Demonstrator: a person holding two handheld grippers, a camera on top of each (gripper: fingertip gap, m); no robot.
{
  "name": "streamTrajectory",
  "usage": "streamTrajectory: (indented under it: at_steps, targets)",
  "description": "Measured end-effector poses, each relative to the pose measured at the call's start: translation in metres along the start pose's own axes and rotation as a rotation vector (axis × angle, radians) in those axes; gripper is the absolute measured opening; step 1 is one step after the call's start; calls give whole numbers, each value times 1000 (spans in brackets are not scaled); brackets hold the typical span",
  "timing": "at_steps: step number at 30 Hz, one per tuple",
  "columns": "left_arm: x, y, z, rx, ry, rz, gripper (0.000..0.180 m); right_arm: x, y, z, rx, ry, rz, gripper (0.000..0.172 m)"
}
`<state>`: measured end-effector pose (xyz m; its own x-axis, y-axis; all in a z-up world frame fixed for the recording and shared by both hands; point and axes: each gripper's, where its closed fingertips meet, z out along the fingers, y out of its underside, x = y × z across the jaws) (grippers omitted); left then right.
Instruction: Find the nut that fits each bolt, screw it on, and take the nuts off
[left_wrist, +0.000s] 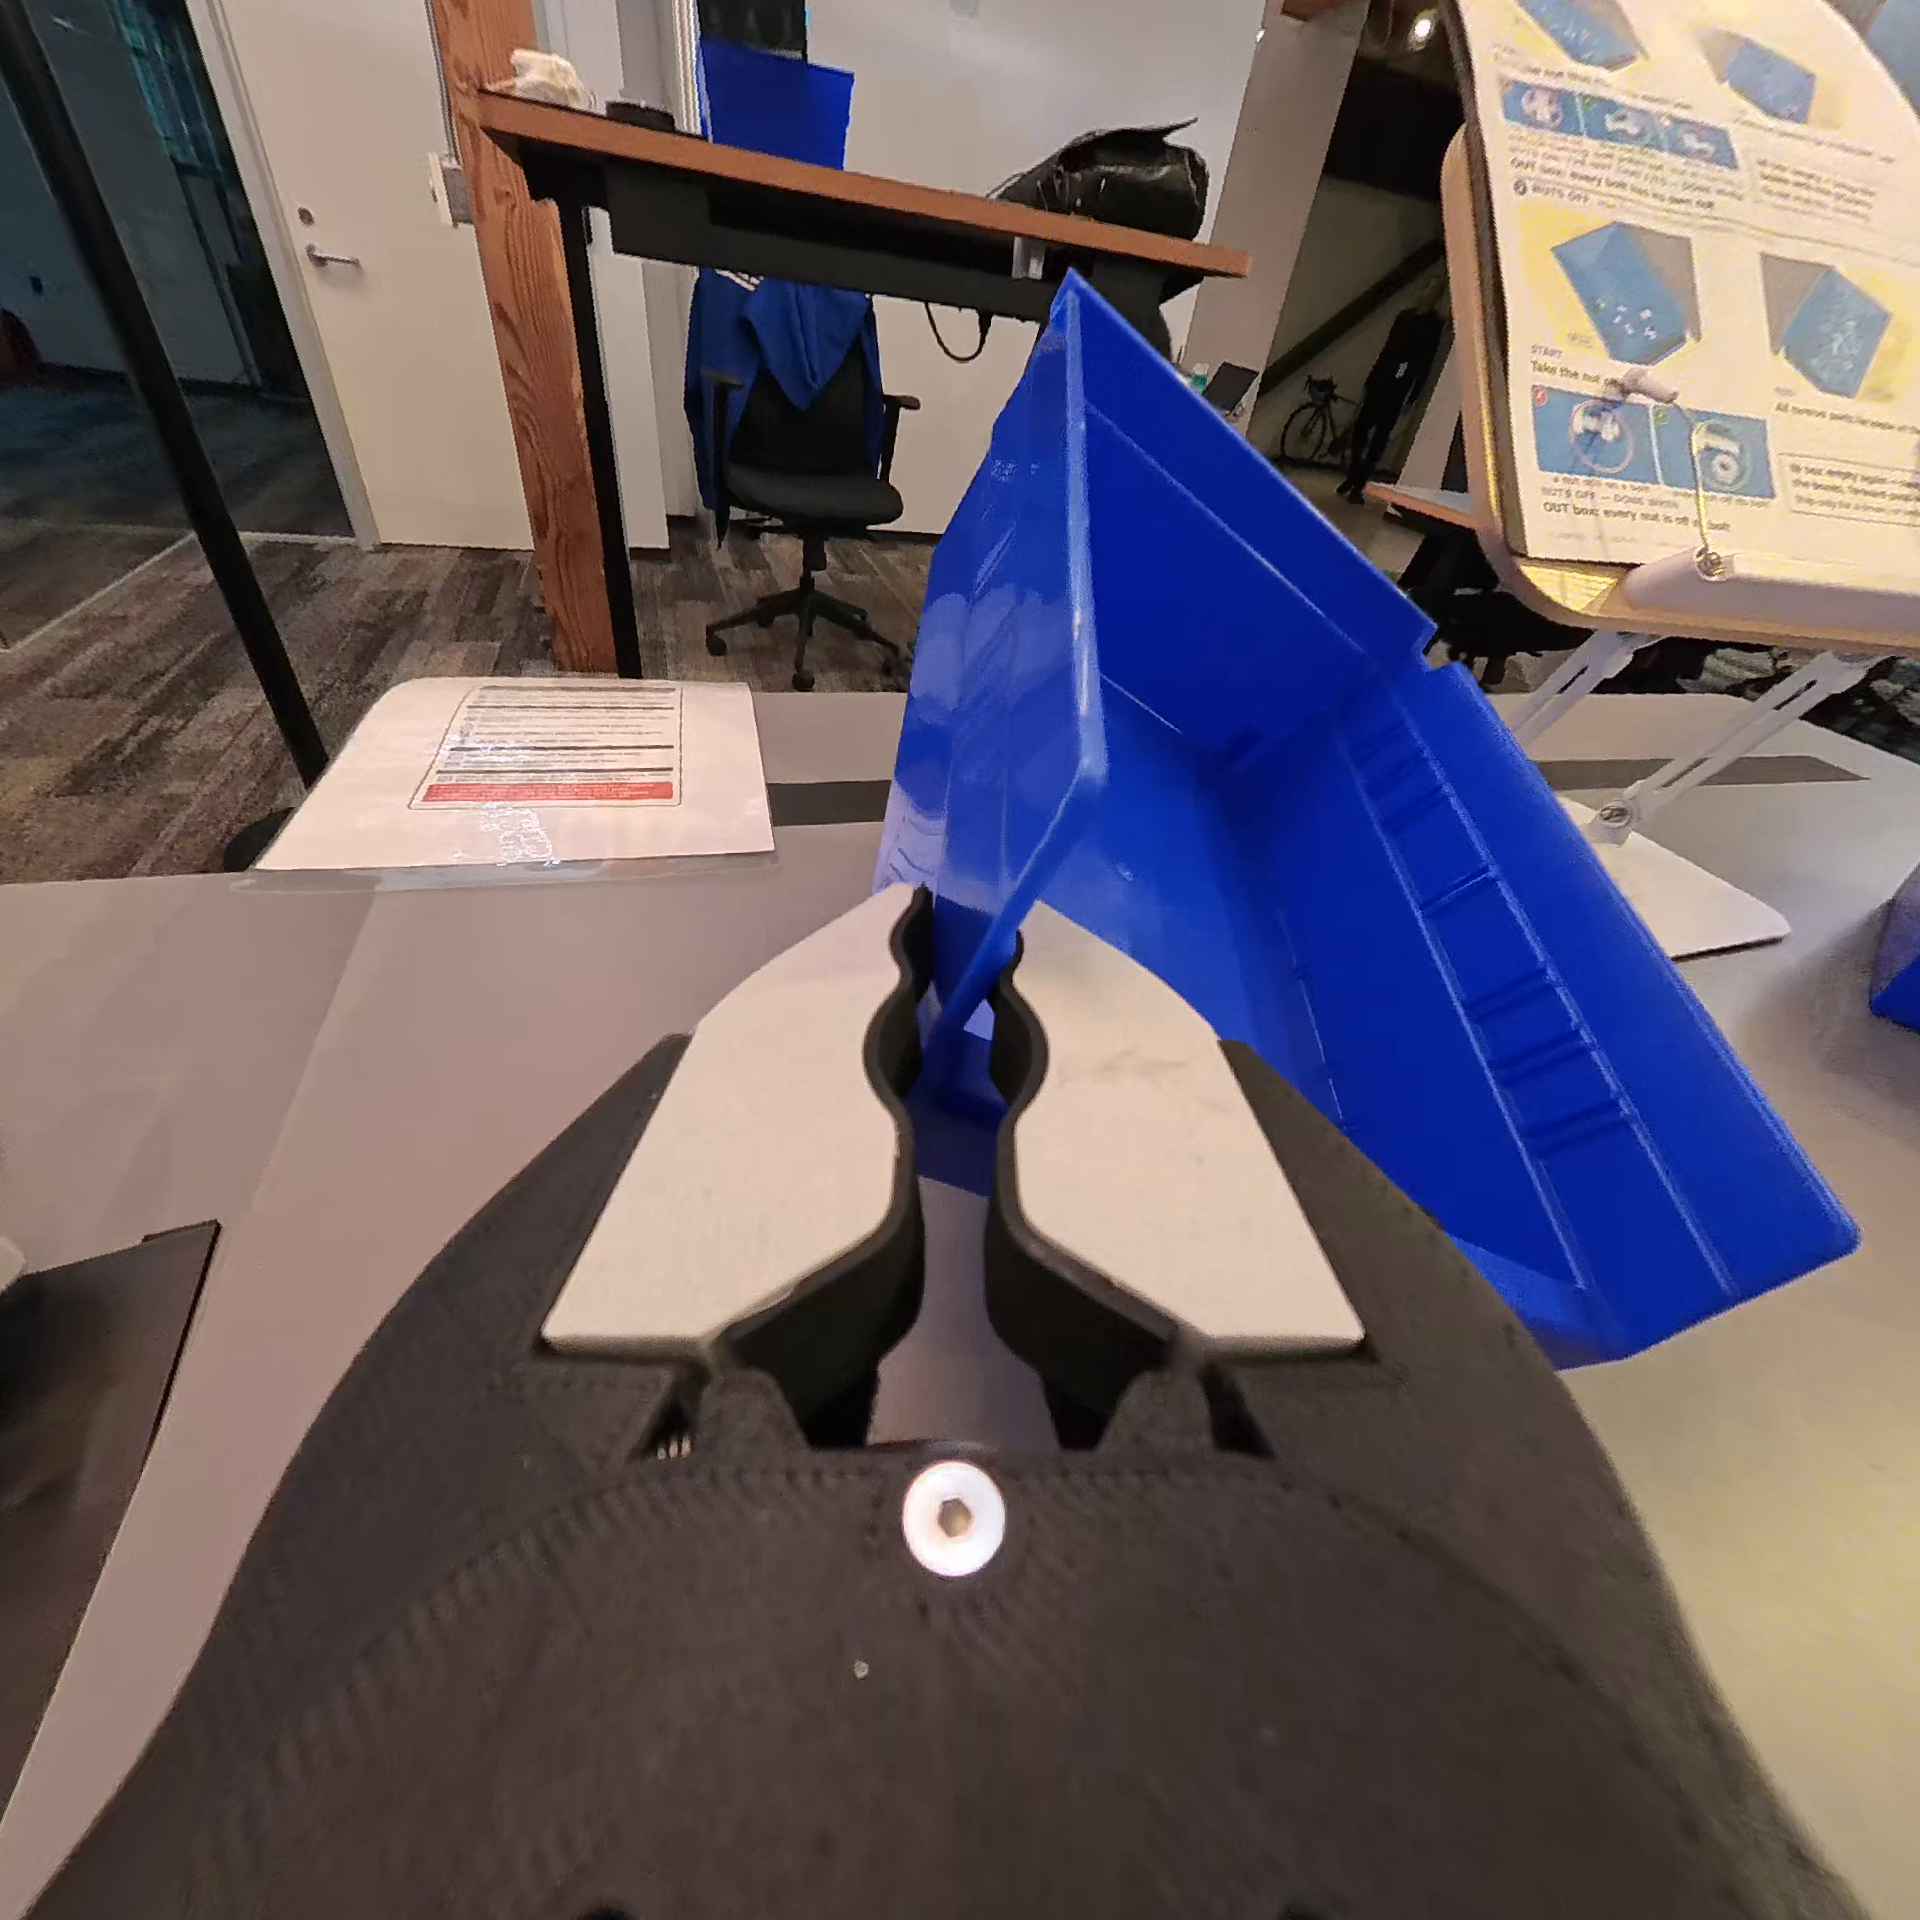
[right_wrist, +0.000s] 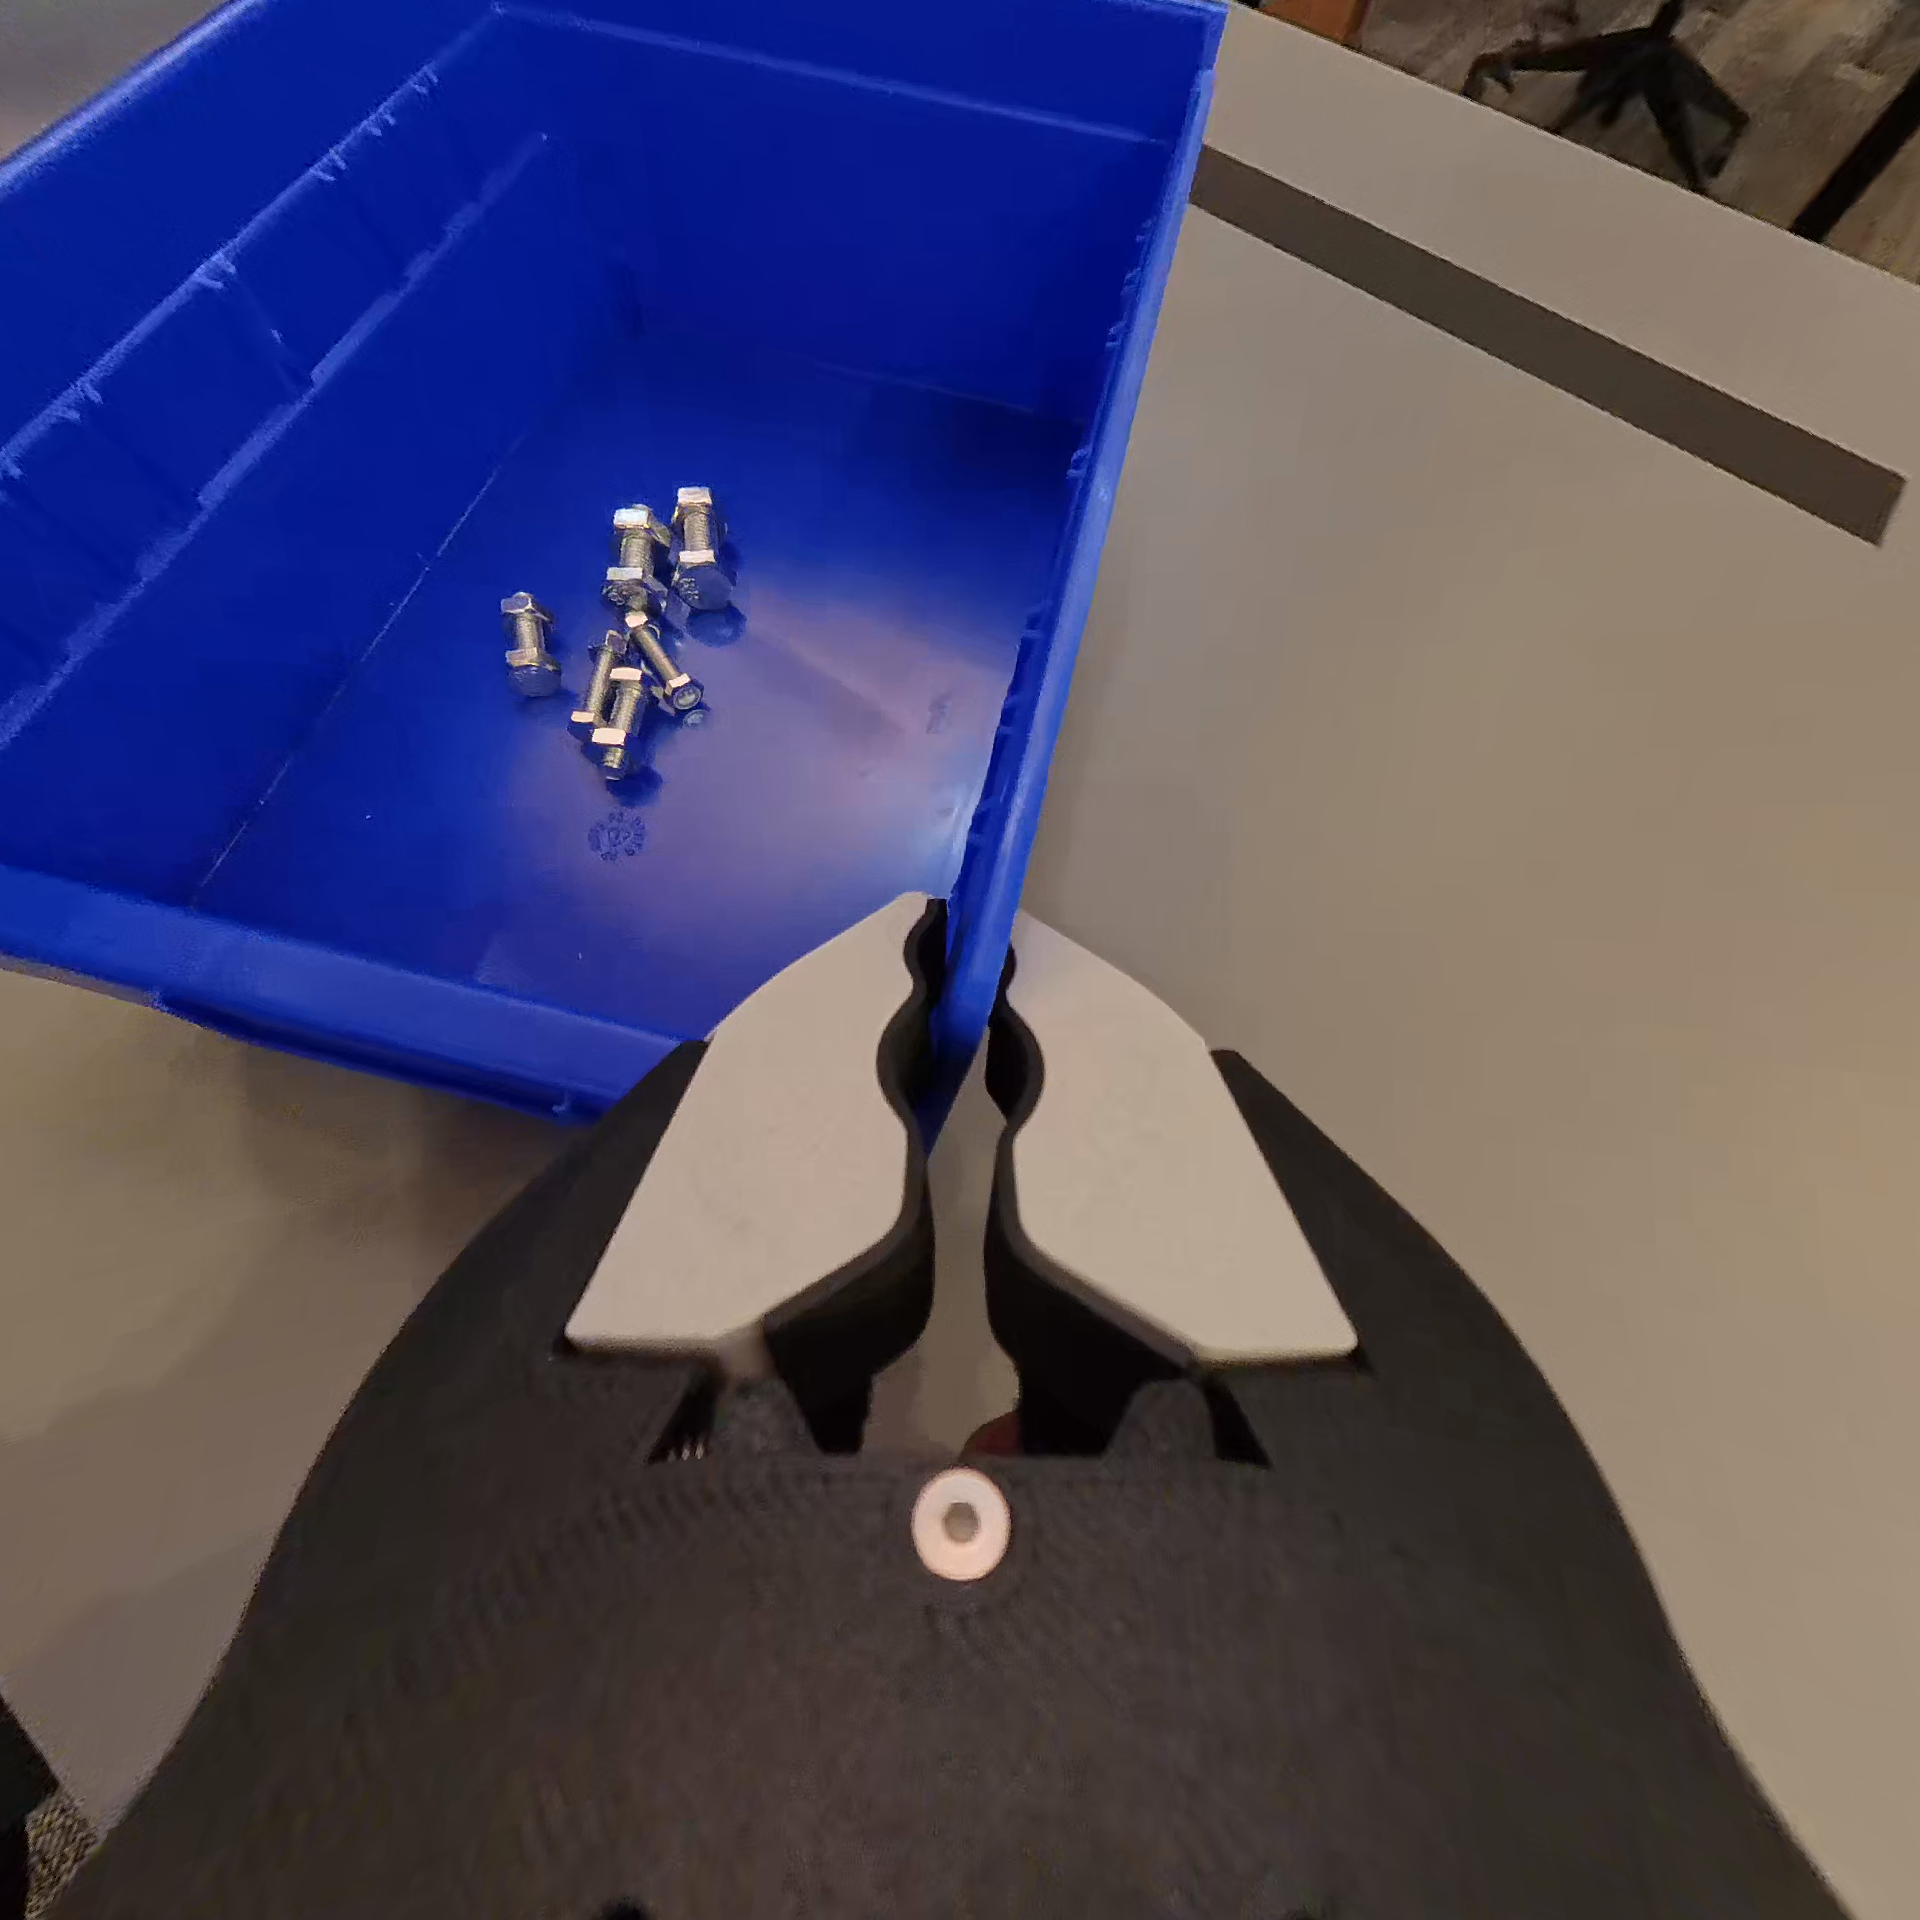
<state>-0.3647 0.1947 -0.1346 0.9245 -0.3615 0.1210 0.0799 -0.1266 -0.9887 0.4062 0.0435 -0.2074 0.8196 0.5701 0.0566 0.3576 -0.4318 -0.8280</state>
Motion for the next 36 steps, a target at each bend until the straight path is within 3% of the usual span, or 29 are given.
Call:
streamTrajectory:
  at_steps: [10, 24, 27, 28, 31, 33, 36]
  targets:
    - [-15, -21, -24, 108, -25, -35, 8, -67, -25, 31, -2, -134, -71, 5]
    - [-28, -33, -41, 168, -48, -61, 8, -187, -83, 104, 2, -265, -136, 5]
    - [-30, -33, -43, 174, -52, -66, 8, -191, -96, 106, 27, -262, -180, 28]
    - [-31, -33, -43, 174, -54, -70, 8, -187, -105, 98, 64, -244, -222, 36]
    - [-34, -33, -44, 178, -64, -73, 8, -210, -130, 50, 216, -317, -513, 31]
    - [-34, -34, -44, 177, -67, -77, 8, -233, -121, 32, 145, -405, -697, 37]
    - [-33, -34, -44, 181, -67, -77, 8, -261, -87, 33, -45, -510, -896, 48]
